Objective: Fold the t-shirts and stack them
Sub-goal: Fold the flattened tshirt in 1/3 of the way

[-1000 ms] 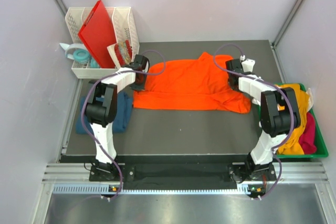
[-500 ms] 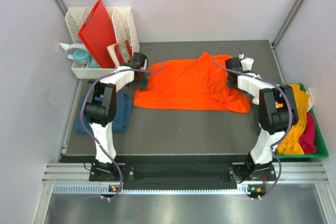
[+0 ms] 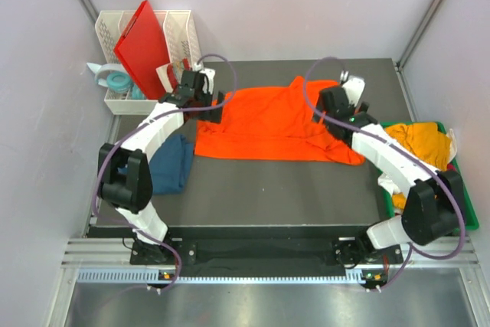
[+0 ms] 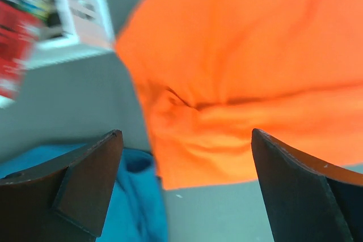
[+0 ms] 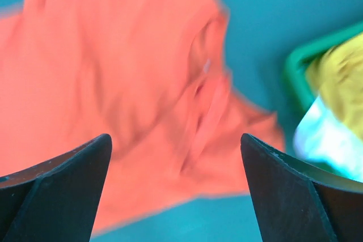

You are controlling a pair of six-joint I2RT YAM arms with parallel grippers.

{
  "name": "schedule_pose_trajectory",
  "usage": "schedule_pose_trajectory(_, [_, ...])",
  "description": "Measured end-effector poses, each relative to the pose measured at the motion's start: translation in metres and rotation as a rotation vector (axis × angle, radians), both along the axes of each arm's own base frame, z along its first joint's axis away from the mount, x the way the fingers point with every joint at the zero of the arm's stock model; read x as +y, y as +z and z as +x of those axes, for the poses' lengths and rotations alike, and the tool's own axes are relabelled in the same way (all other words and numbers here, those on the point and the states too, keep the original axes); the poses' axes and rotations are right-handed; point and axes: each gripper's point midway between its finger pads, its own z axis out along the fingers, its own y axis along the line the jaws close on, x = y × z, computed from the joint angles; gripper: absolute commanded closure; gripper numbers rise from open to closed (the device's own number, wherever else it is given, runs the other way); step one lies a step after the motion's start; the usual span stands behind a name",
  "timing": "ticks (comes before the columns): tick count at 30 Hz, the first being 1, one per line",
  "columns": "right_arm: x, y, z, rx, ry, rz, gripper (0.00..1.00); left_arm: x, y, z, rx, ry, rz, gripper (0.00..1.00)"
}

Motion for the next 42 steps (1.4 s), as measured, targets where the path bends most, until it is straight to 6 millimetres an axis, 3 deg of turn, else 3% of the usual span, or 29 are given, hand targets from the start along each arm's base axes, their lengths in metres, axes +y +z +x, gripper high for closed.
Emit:
schedule_pose_trajectory(2, [0.017, -0.019, -0.019, 0.040, 0.040, 0.012, 0.16, -0.010, -0.006, -0.011, 0.019, -0.031, -0.014, 0.01])
schedule_pose_trajectory(3, [0.024, -0.033, -0.029, 0.073, 0.058, 0.016, 0.42, -0.015, -0.013, -0.016, 0.035, -0.047, -0.022, 0.03])
schedule_pose_trajectory(4, [0.030, -0.048, -0.040, 0.112, 0.074, 0.018, 0.52, -0.020, -0.023, -0.023, 0.061, -0.065, -0.027, 0.03])
schedule_pose_trajectory(6, [0.031, -0.071, -0.055, 0.173, 0.079, 0.019, 0.64, -0.027, -0.040, -0.037, 0.113, -0.095, -0.033, 0.04])
schedule_pose_trajectory(8, [0.028, -0.088, -0.065, 0.217, 0.063, 0.024, 0.61, -0.034, -0.055, -0.048, 0.161, -0.121, -0.035, 0.05])
schedule_pose_trajectory(9, [0.029, -0.091, -0.066, 0.224, 0.058, 0.029, 0.53, -0.037, -0.059, -0.050, 0.176, -0.129, -0.036, 0.05])
schedule_pose_trajectory(12, [0.032, -0.095, -0.063, 0.219, 0.045, 0.046, 0.44, -0.045, -0.074, -0.054, 0.215, -0.141, -0.041, 0.05])
schedule_pose_trajectory(19, [0.044, -0.097, -0.044, 0.192, 0.032, 0.084, 0.49, -0.046, -0.095, -0.059, 0.273, -0.132, -0.034, 0.05])
schedule_pose_trajectory(31, [0.049, -0.113, -0.030, 0.166, -0.032, 0.134, 0.50, -0.045, -0.101, -0.059, 0.287, -0.124, -0.029, 0.05])
schedule_pose_trajectory(42, [0.026, -0.109, -0.023, 0.143, -0.118, 0.115, 0.48, -0.042, -0.104, -0.059, 0.289, -0.116, -0.015, 0.05])
